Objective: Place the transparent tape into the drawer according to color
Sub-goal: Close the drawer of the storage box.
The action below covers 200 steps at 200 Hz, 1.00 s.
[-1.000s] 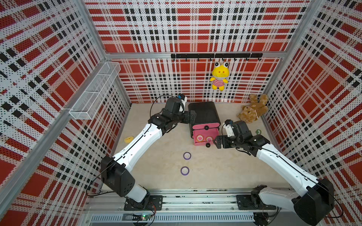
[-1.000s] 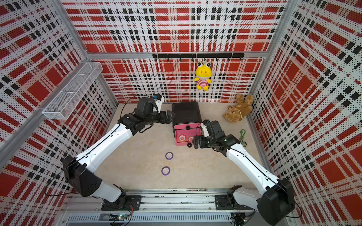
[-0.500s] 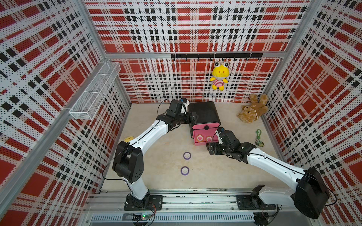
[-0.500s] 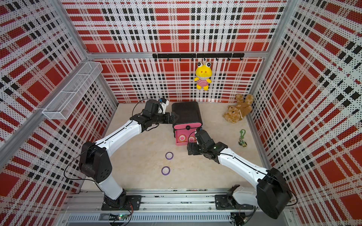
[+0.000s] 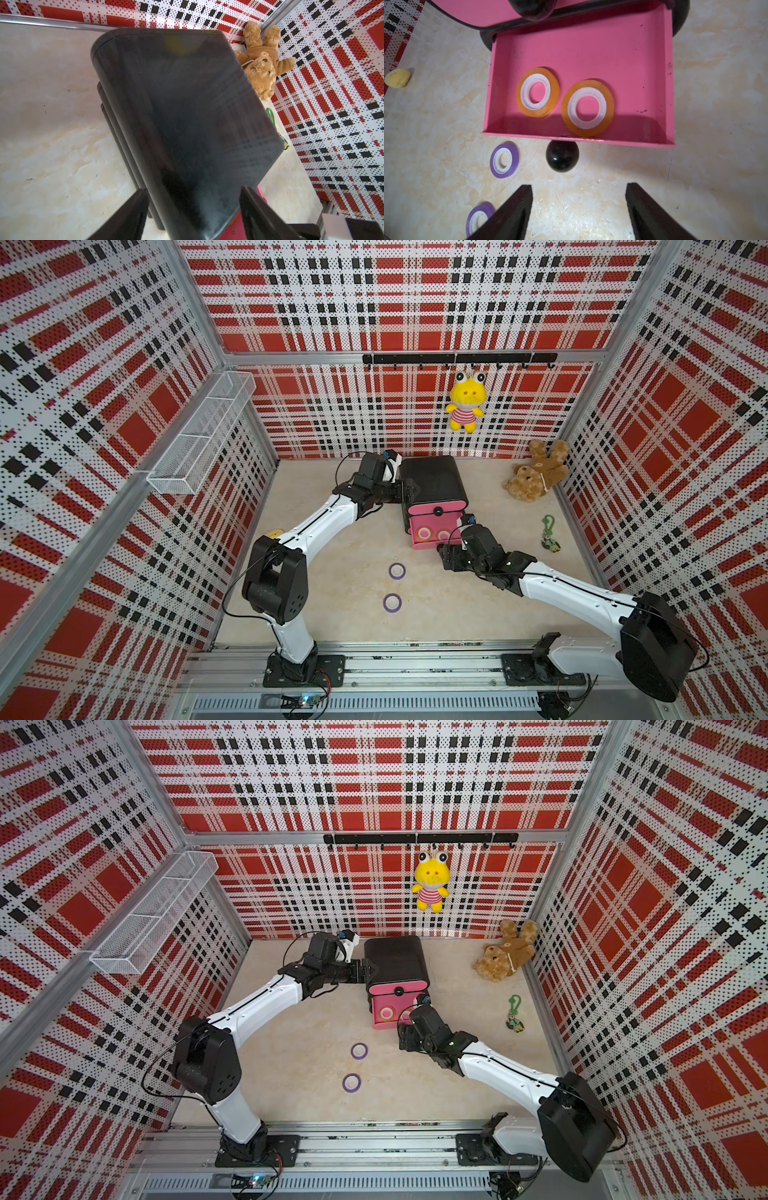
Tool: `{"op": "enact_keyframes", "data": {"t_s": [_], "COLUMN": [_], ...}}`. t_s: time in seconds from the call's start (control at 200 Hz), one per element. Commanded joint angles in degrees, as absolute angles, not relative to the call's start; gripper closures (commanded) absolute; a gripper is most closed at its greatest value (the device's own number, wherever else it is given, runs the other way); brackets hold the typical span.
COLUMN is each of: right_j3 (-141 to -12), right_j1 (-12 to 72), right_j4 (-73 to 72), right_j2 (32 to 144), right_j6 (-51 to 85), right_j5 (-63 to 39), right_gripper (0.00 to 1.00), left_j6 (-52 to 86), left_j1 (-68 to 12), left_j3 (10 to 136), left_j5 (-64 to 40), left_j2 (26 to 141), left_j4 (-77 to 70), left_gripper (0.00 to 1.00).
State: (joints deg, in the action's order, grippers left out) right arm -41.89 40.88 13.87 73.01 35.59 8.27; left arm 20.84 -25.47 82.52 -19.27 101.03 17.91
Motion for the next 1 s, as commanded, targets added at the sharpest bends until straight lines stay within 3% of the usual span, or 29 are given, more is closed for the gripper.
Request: {"op": "enact_keyframes", "data": {"t_s": [0.0, 0.286, 0.536, 0.997], "right_j3": [-41.0, -40.7, -40.3, -42.4], "right_j1": [41.5, 41.5, 41.5, 41.6], "right_j4": [11.3, 10.3, 8.2, 5.9], "right_j2": [73.5, 74.1, 75.8, 81.5], "right_j6": [35.7, 35.5, 35.2, 34.7], "right_j5": [9.9, 9.9, 9.5, 7.3], "right_gripper": [0.22, 0.22, 0.36, 0.42], "left_j6": [20.9, 22.7, 22.6, 22.4], "left_j1": [-25.0, -25.0, -24.9, -24.8], "left_j3": [81.7, 81.8, 81.8, 81.7], "left_j5": [-21.3, -22.4, -22.8, -23.4], "left_j2": [103.0, 104.8, 105.3, 105.0], "left_j4": [16.8, 16.9, 16.9, 16.9], "left_gripper": [0.27, 0.31, 0.34, 0.35]}}
